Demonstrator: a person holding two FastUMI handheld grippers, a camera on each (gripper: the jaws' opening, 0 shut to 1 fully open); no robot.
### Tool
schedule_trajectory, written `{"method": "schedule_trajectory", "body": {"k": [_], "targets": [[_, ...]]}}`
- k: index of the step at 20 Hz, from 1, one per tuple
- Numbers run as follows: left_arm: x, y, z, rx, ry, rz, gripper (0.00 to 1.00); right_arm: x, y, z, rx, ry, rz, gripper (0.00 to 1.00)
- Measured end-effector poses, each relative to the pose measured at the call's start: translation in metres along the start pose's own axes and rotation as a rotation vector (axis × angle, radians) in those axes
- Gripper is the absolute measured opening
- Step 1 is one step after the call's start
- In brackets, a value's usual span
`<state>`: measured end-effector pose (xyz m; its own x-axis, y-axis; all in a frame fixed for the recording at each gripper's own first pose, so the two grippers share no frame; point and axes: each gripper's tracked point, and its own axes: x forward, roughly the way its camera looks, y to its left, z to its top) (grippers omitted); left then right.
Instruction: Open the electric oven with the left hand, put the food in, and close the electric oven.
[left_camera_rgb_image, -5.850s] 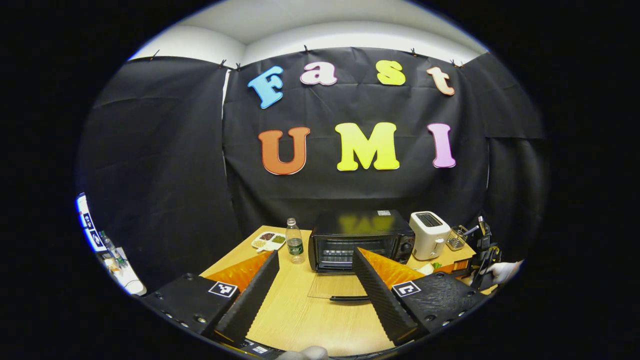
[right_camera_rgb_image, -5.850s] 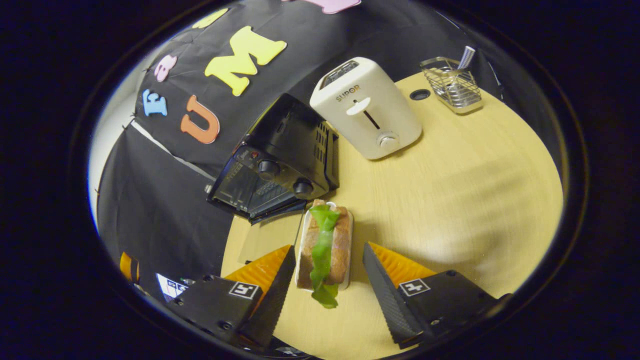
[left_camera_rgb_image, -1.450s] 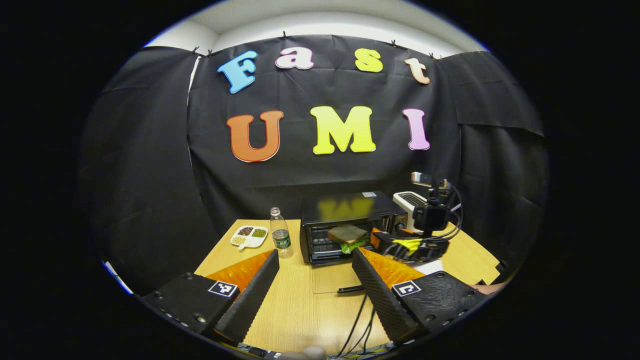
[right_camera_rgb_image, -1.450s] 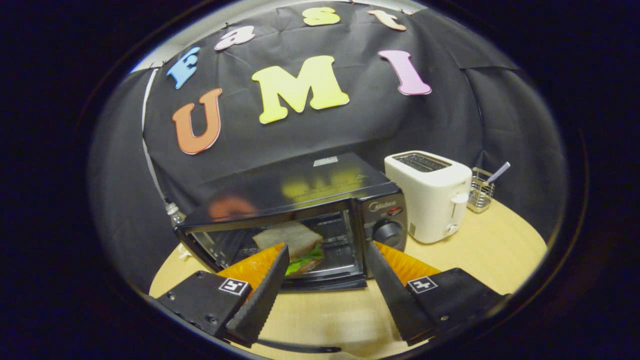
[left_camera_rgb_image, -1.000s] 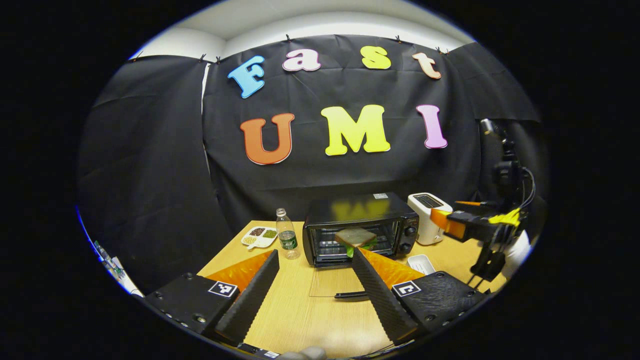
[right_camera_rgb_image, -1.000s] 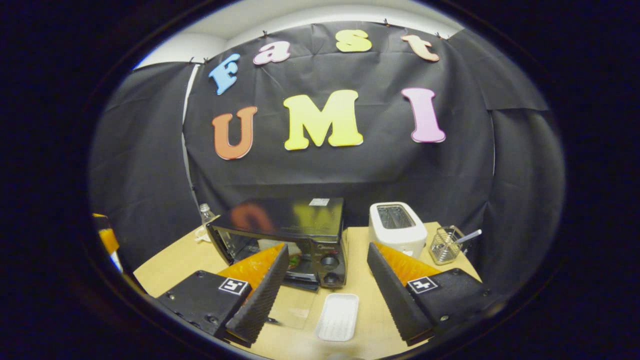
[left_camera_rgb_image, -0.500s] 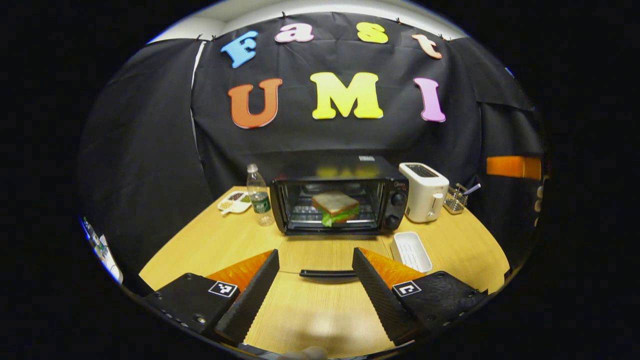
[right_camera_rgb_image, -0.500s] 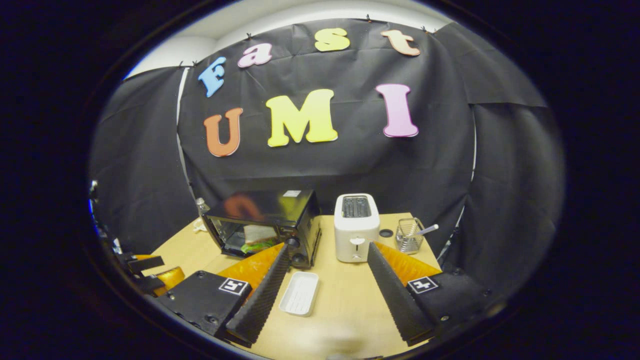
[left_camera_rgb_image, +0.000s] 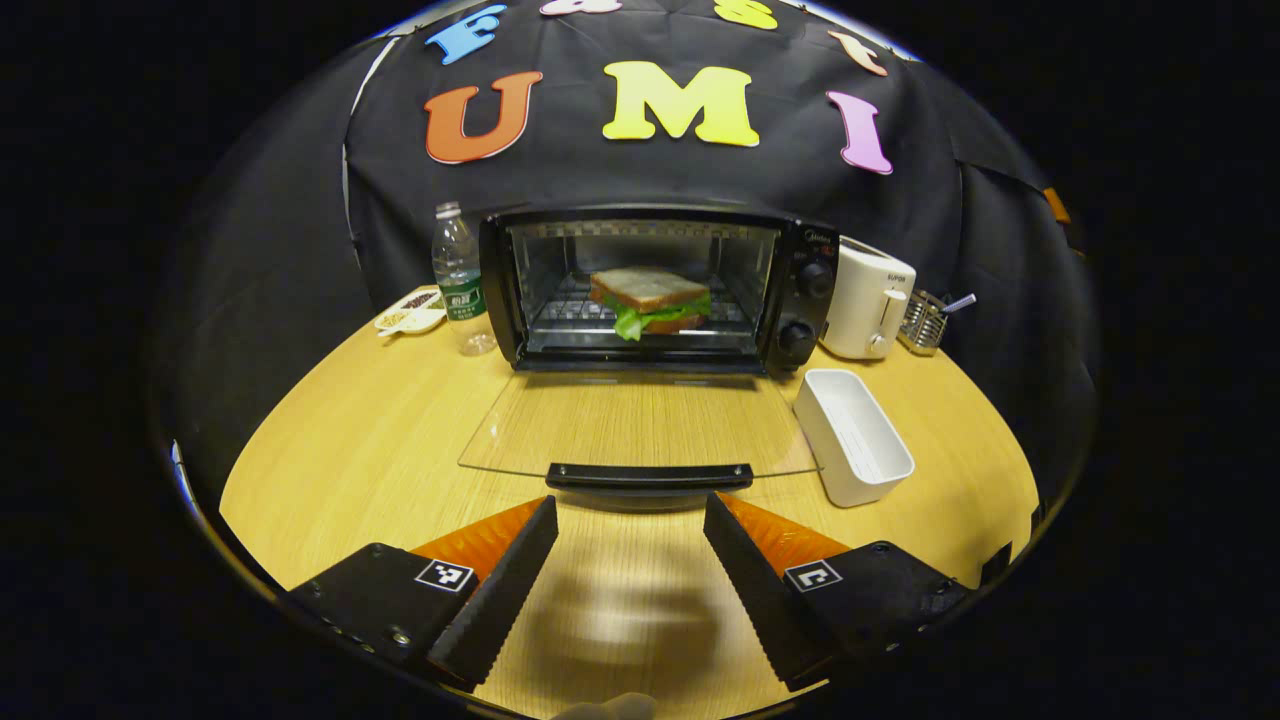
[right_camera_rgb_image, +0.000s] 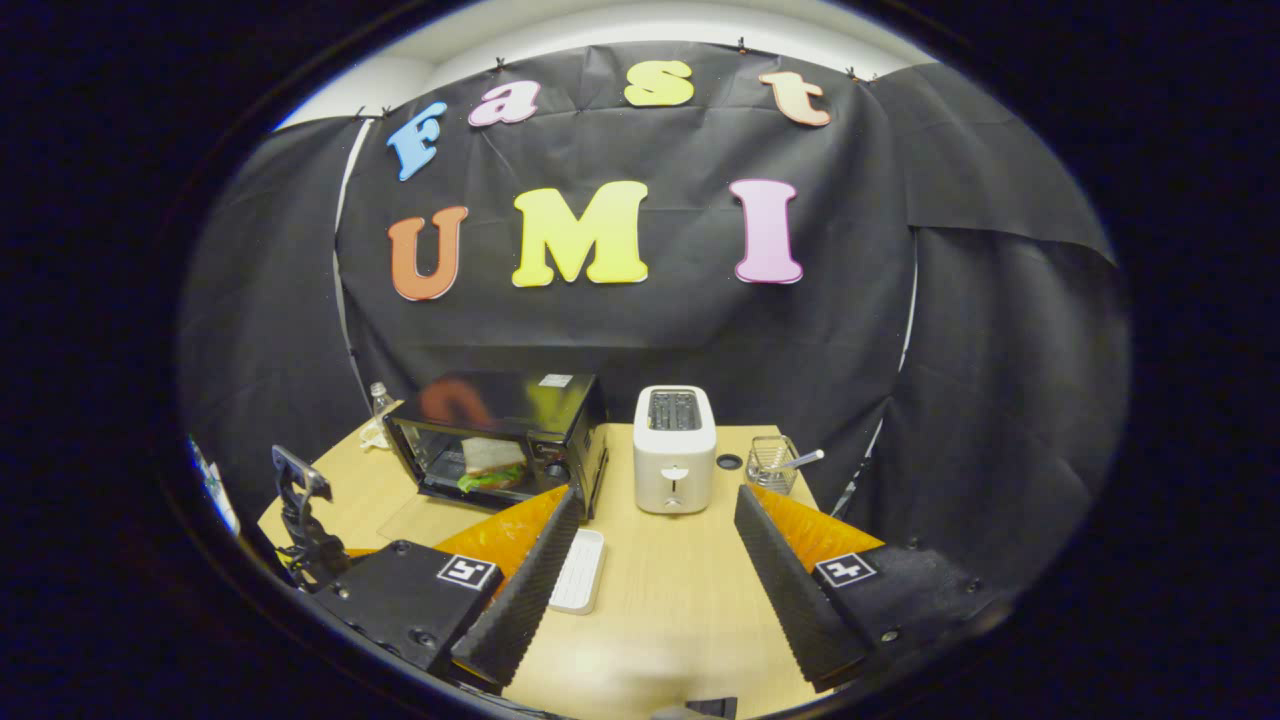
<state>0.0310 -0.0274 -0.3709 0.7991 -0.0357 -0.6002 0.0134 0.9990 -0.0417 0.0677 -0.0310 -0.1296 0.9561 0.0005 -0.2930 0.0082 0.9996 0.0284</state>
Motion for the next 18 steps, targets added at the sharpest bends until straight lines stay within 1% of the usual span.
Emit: {"method": "schedule_trajectory", "body": {"k": [1,2,3,4,5,8,11,12,13,14,15,18], "targets": [[0.005,-0.003,-0.005,0.003,0.012,-0.01,0.97,-0.003,-0.001,-0.002,0.0,0.002,-0.01,0.9],[0.011,-0.006,-0.009,0.001,0.021,-0.019,0.97,-0.005,-0.002,-0.002,0.0,0.001,-0.018,1.0],[0.018,-0.008,-0.011,-0.001,0.023,-0.023,0.96,-0.008,-0.002,-0.004,0.003,0.006,-0.025,1.0],[0.023,-0.013,-0.016,-0.003,0.032,-0.025,1.0,-0.01,-0.003,-0.005,0.007,0.012,-0.032,1.0],[0.028,-0.009,-0.018,-0.015,0.041,-0.019,0.97,-0.011,-0.004,-0.007,0.009,0.016,-0.038,1.0],[0.042,-0.004,-0.025,-0.047,0.064,-0.002,0.97,-0.015,-0.007,-0.01,0.007,0.029,-0.056,1.0],[0.051,-0.001,-0.034,-0.033,0.092,0.012,0.96,-0.013,-0.01,-0.012,-0.01,0.037,-0.068,1.0],[0.054,-0.002,-0.029,0.001,0.064,0.006,0.97,-0.011,-0.011,-0.014,-0.026,0.044,-0.072,1.0],[0.056,-0.007,-0.03,0.017,0.062,-0.002,0.87,-0.01,-0.011,-0.017,-0.038,0.051,-0.078,1.0],[0.057,-0.01,-0.028,0.015,0.057,-0.005,1.0,-0.009,-0.009,-0.018,-0.042,0.058,-0.077,1.0],[0.059,-0.01,-0.026,0.007,0.059,-0.005,0.94,-0.008,-0.007,-0.019,-0.041,0.064,-0.071,1.0],[0.06,-0.013,-0.023,-0.017,0.065,-0.009,0.94,-0.005,-0.004,-0.018,-0.041,0.067,-0.063,1.0]]}}
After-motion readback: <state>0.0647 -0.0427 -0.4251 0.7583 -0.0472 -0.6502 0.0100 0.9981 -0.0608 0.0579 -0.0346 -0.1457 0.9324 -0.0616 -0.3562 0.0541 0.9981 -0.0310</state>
